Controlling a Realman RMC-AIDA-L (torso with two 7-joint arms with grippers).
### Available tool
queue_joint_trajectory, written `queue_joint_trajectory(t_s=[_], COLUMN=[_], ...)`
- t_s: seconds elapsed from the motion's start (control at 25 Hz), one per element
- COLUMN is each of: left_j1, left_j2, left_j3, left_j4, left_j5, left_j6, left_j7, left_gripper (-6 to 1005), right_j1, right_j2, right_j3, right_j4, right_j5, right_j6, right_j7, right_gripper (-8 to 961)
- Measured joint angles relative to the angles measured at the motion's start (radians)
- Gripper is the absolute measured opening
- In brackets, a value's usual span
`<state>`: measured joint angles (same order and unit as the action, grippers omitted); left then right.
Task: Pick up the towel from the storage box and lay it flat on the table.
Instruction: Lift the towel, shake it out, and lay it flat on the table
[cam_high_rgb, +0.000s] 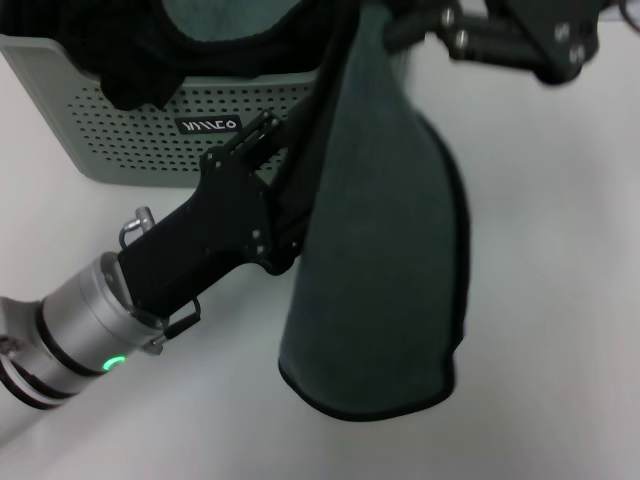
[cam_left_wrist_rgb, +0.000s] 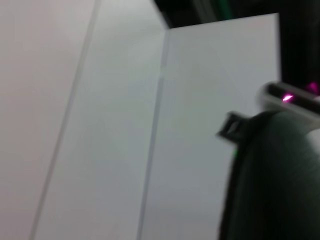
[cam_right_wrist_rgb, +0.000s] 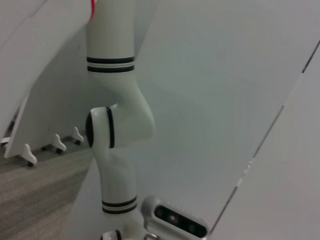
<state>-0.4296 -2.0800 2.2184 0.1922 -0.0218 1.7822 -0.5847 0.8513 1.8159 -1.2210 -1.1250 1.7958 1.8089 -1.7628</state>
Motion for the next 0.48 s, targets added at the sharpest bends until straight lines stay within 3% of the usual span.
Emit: queue_joint_trajectory(t_s=[0.2,0.48], left_j1=[-0.016,-0.017], left_j2=[0.020,0.019], left_j3=[-0.007,-0.025], left_j4=[0.004,0.005], left_j5=[0.007,0.009], left_j6=[0.077,0.123], left_j7=[-0.027,-0.065], left_gripper=[680,680], right_j1=[0.056,0.095], right_j2=[-0.047,-0.071], right_j3=[0.025,0.018], right_j4=[0.068,0.074], right_j5=[-0.003,-0.070], right_j6=[-0.001,0.000], right_j7=[0.007,0.011], right_gripper=[2,1])
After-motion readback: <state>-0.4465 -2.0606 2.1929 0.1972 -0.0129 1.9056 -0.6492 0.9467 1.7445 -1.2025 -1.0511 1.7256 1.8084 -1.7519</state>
